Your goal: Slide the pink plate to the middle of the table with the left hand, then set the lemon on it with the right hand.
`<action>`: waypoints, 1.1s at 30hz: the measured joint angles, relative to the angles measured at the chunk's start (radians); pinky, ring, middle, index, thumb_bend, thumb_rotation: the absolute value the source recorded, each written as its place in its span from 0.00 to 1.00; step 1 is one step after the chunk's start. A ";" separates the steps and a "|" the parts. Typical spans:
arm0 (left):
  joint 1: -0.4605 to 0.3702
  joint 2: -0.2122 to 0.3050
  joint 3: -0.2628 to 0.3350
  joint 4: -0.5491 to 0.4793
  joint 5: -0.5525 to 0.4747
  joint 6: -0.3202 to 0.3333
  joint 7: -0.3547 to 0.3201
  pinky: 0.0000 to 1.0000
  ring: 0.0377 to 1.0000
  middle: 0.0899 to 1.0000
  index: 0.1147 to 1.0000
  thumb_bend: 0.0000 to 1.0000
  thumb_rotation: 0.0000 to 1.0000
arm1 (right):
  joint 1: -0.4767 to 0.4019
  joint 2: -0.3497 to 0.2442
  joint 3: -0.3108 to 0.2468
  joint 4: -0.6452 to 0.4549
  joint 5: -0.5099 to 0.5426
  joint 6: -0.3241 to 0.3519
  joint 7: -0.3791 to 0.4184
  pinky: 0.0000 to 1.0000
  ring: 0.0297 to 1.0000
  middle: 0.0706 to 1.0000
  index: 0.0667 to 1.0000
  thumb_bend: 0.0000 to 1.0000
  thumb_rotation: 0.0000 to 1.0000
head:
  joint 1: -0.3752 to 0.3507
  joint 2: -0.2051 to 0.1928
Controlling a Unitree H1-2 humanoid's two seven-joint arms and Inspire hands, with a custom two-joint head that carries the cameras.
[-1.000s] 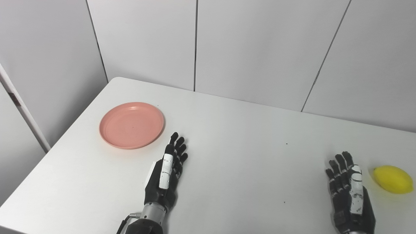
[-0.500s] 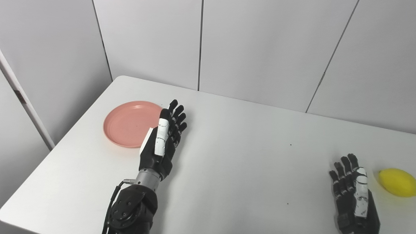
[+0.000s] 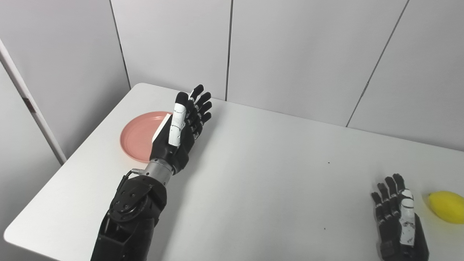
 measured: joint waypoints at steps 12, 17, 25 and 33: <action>-0.099 0.146 0.094 0.212 -0.132 0.000 -0.072 0.94 0.92 0.90 0.93 1.00 0.99 | 0.000 0.000 -0.006 0.001 0.022 0.001 0.003 1.00 1.00 0.99 0.98 0.51 0.76 | 0.021 -0.023; -0.134 0.196 0.138 0.304 -0.129 -0.006 -0.119 0.96 0.91 0.89 0.91 1.00 0.99 | 0.002 -0.001 -0.006 0.001 0.023 0.001 0.004 1.00 1.00 1.00 0.99 0.49 0.80 | 0.034 -0.041; -0.214 0.253 0.220 0.365 -0.173 -0.007 -0.175 1.00 0.96 0.93 0.95 1.00 0.96 | 0.009 -0.001 -0.004 -0.010 0.023 0.002 0.003 1.00 1.00 0.99 0.98 0.50 0.79 | 0.018 -0.025; -0.249 0.326 0.228 0.504 -0.171 -0.017 -0.271 0.99 0.94 0.92 0.97 1.00 0.97 | 0.017 0.001 -0.005 -0.023 0.023 0.002 0.001 1.00 1.00 0.99 0.97 0.52 0.78 | 0.029 -0.041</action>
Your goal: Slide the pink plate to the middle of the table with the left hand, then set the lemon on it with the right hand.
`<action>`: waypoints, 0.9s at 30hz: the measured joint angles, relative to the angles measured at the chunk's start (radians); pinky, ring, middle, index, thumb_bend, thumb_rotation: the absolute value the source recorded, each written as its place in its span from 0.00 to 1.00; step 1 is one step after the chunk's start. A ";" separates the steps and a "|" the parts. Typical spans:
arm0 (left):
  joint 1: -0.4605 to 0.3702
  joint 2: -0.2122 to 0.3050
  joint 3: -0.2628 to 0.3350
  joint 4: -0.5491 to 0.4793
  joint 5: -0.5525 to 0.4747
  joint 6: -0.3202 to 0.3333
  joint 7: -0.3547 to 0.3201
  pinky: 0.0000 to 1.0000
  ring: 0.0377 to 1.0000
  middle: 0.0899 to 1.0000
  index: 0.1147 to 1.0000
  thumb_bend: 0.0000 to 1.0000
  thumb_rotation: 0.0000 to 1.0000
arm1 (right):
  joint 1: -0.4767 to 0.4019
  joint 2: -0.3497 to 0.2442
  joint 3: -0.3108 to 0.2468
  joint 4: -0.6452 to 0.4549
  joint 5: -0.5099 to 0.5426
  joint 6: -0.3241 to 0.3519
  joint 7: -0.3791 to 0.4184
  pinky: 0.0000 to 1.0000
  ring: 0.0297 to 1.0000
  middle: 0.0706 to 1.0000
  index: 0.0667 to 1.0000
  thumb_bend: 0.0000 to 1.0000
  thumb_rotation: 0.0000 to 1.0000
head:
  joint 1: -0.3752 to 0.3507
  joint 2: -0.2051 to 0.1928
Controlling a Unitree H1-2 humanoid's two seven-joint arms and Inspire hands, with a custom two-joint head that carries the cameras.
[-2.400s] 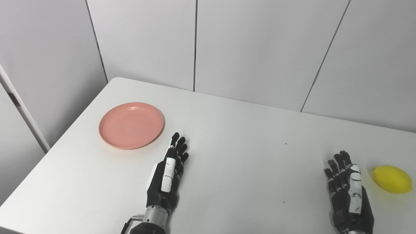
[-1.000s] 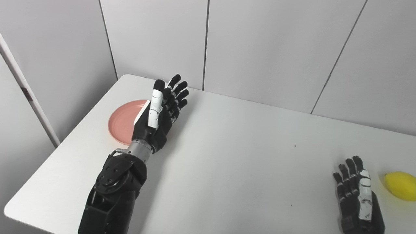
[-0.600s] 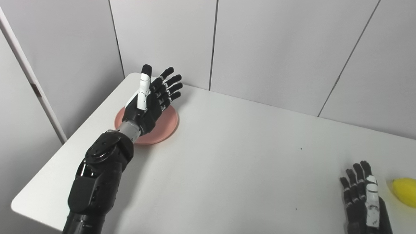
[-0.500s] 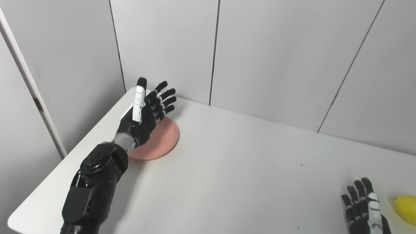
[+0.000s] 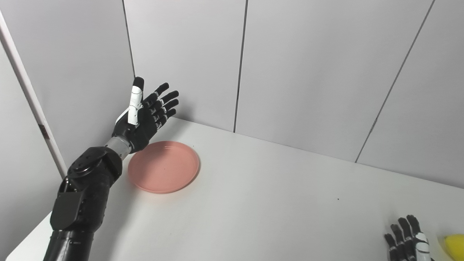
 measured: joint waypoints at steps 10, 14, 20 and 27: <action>-0.088 0.108 0.026 0.255 0.022 -0.081 -0.104 0.92 0.89 0.90 0.94 1.00 0.94 | 0.004 -0.002 0.000 -0.004 0.001 0.004 0.000 1.00 1.00 0.98 0.97 0.52 0.78 | 0.002 0.018; -0.114 0.121 0.040 0.343 0.025 -0.119 -0.122 0.91 0.88 0.89 0.94 1.00 0.95 | 0.007 -0.004 0.000 -0.008 0.002 0.008 -0.001 1.00 1.00 0.98 0.97 0.51 0.78 | 0.014 0.025; -0.143 0.132 0.067 0.498 0.025 -0.178 -0.159 0.94 0.88 0.87 0.95 1.00 0.94 | 0.008 -0.004 -0.001 -0.008 0.009 0.008 0.001 1.00 1.00 0.98 0.97 0.51 0.78 | 0.026 0.011; -0.160 0.143 0.116 0.663 0.024 -0.283 -0.174 0.92 0.88 0.89 0.99 1.00 0.95 | 0.008 -0.001 -0.002 -0.005 0.007 0.008 -0.002 1.00 1.00 0.98 0.98 0.51 0.76 | 0.006 0.003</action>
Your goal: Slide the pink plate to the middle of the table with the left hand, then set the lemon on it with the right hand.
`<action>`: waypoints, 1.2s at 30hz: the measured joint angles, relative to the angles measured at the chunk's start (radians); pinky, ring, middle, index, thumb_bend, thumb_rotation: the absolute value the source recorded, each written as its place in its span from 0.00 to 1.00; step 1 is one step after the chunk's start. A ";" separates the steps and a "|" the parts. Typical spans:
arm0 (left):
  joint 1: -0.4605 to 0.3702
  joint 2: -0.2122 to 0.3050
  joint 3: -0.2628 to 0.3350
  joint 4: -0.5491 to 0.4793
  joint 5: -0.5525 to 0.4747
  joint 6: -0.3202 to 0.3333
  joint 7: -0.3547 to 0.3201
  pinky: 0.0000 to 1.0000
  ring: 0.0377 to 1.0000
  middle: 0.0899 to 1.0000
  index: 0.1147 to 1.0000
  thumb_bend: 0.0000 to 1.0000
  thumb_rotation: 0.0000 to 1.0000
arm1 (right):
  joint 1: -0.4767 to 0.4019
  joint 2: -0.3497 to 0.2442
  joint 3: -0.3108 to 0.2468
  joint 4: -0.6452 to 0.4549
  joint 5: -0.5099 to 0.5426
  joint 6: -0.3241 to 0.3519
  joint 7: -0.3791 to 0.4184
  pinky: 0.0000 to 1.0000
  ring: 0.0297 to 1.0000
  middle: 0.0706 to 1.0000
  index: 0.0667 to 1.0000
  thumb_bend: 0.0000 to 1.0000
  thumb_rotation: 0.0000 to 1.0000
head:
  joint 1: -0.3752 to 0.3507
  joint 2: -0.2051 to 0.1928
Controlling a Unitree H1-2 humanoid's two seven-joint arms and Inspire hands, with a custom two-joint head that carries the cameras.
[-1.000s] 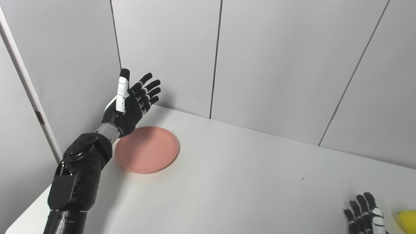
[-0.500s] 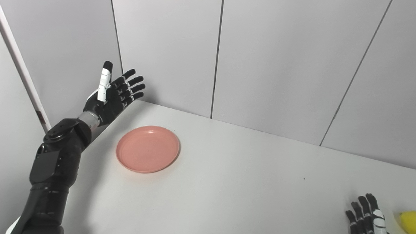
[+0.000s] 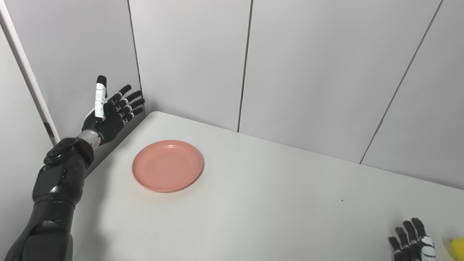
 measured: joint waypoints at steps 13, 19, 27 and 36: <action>-0.005 -0.041 0.023 0.057 -0.004 -0.076 0.004 0.87 0.87 0.88 0.97 1.00 0.92 | 0.009 -0.010 -0.006 -0.010 0.027 0.002 0.006 1.00 0.99 0.98 0.96 0.55 0.71 | -0.018 0.029; -0.010 -0.049 0.015 0.066 -0.002 -0.075 0.027 0.89 0.87 0.89 0.96 1.00 0.93 | 0.023 -0.013 -0.012 -0.025 0.034 0.008 0.001 1.00 0.99 0.96 0.93 0.56 0.67 | -0.022 0.051; -0.004 -0.075 0.009 0.052 -0.003 -0.070 0.030 0.85 0.88 0.90 0.99 1.00 0.93 | 0.025 -0.012 -0.016 -0.029 0.047 0.014 0.001 1.00 0.98 0.96 0.93 0.54 0.67 | -0.023 0.055; 0.030 -0.078 0.013 0.035 -0.004 -0.064 0.027 0.88 0.89 0.91 1.00 1.00 0.91 | 0.064 -0.006 -0.020 -0.069 0.056 0.026 0.000 1.00 0.98 0.97 0.94 0.55 0.65 | -0.028 0.075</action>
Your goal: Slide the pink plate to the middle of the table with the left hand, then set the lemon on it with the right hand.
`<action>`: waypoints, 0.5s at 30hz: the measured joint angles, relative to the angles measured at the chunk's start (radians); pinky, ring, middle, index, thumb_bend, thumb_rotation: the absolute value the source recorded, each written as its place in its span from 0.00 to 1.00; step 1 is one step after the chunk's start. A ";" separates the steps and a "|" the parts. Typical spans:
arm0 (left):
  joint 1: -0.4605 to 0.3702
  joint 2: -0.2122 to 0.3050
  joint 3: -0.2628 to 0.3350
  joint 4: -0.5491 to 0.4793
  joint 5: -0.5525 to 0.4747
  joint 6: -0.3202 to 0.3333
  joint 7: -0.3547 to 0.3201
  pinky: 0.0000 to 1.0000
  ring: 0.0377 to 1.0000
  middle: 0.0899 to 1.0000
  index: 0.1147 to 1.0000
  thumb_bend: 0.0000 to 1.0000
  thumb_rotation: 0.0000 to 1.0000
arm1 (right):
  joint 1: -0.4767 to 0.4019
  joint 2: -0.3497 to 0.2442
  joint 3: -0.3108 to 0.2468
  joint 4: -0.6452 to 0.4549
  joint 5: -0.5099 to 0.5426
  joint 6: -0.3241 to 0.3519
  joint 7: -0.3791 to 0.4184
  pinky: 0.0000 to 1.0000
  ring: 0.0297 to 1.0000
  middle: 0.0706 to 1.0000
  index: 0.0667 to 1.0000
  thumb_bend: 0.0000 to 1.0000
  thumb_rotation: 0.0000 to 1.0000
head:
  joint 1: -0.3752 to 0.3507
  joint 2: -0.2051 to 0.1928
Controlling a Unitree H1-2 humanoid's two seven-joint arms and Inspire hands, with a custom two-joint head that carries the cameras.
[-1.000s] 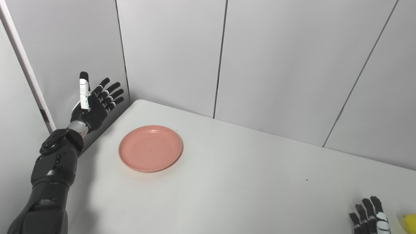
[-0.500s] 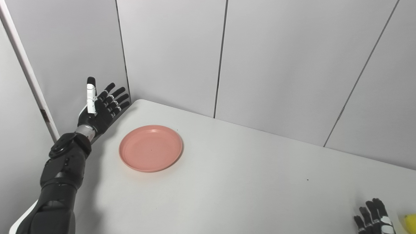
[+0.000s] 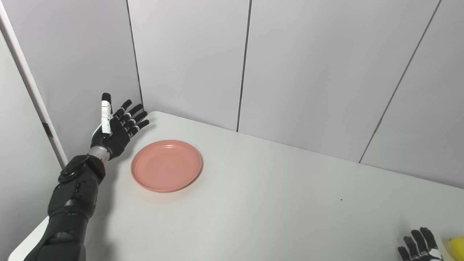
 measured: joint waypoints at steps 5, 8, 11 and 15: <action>0.000 -0.005 -0.003 0.032 0.002 -0.004 0.000 0.90 0.91 0.91 1.00 0.99 0.94 | -0.001 -0.001 -0.001 0.002 0.001 0.000 0.001 1.00 0.98 0.96 0.93 0.57 0.64 | 0.000 -0.012; 0.003 -0.021 -0.007 0.042 0.005 -0.005 0.004 0.90 0.91 0.90 1.00 0.99 0.94 | -0.006 -0.002 -0.003 0.008 0.001 0.000 0.002 1.00 0.98 0.95 0.93 0.56 0.63 | 0.011 -0.028; 0.011 -0.027 -0.008 0.042 0.005 -0.005 0.004 0.88 0.90 0.90 0.99 0.98 0.93 | -0.009 0.000 -0.002 0.009 0.001 0.001 0.002 1.00 0.99 0.96 0.94 0.54 0.64 | 0.011 -0.026; 0.011 -0.026 -0.006 0.041 0.005 -0.005 0.011 0.87 0.89 0.90 1.00 1.00 0.92 | -0.008 0.000 -0.003 0.006 0.001 0.001 0.001 1.00 0.99 0.97 0.95 0.54 0.63 | 0.018 -0.012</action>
